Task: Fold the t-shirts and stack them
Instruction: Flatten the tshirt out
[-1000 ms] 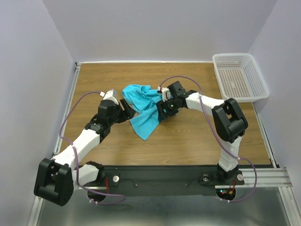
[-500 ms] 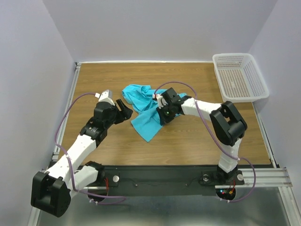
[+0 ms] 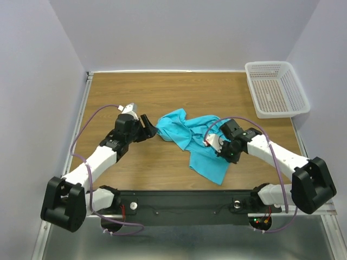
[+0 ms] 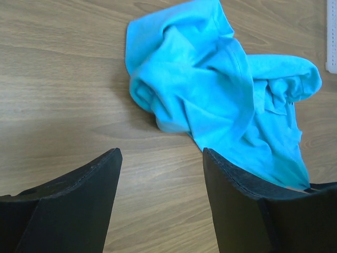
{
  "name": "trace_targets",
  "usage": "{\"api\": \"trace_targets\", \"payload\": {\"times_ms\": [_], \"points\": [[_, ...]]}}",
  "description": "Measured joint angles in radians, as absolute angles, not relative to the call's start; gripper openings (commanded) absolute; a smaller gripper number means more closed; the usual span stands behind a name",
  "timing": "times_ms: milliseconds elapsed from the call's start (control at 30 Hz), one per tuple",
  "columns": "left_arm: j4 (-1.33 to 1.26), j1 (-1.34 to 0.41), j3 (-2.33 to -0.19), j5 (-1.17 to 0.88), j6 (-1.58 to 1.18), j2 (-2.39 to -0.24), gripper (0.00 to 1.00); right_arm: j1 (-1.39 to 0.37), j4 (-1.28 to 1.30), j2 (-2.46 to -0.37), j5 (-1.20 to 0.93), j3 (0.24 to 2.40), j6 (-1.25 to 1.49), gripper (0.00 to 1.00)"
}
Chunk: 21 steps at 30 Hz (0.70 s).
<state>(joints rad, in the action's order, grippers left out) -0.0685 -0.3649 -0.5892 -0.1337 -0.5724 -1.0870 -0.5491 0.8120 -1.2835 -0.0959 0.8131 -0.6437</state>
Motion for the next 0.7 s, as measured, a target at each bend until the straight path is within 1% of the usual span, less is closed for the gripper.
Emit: {"api": "trace_targets", "payload": {"times_ms": [100, 133, 167, 200, 233, 367, 533, 700], "points": [[-0.093, -0.371, -0.616, -0.164, -0.562, -1.167, 0.74, -0.492, 0.839, -1.283, -0.069, 0.762, -0.692, 0.08], [-0.100, -0.380, -0.635, -0.172, -0.554, -1.203, 0.74, -0.465, 0.850, -1.283, -0.059, 0.750, -0.708, 0.22], [-0.103, -0.392, -0.656, -0.181, -0.547, -1.242, 0.74, -0.443, 0.861, -1.283, -0.051, 0.748, -0.718, 0.33], [-0.106, -0.402, -0.672, -0.186, -0.541, -1.268, 0.74, -0.417, 0.868, -1.282, -0.052, 0.751, -0.725, 0.45], [-0.109, -0.419, -0.695, -0.186, -0.527, -1.304, 0.74, -0.398, 0.872, -1.278, -0.051, 0.759, -0.730, 0.63], [-0.125, -0.499, -0.791, -0.181, -0.450, -1.438, 0.75, -0.360, 0.894, -1.256, -0.089, 0.844, -0.725, 0.72], [-0.123, -0.571, -0.868, -0.154, -0.304, -1.511, 0.77, -0.356, 0.888, -1.236, -0.187, 0.970, -0.702, 0.73], [-0.145, -0.614, -0.896, -0.181, -0.097, -1.511, 0.78, -0.316, 0.850, -1.256, -0.292, 0.993, -0.656, 0.73]]}}
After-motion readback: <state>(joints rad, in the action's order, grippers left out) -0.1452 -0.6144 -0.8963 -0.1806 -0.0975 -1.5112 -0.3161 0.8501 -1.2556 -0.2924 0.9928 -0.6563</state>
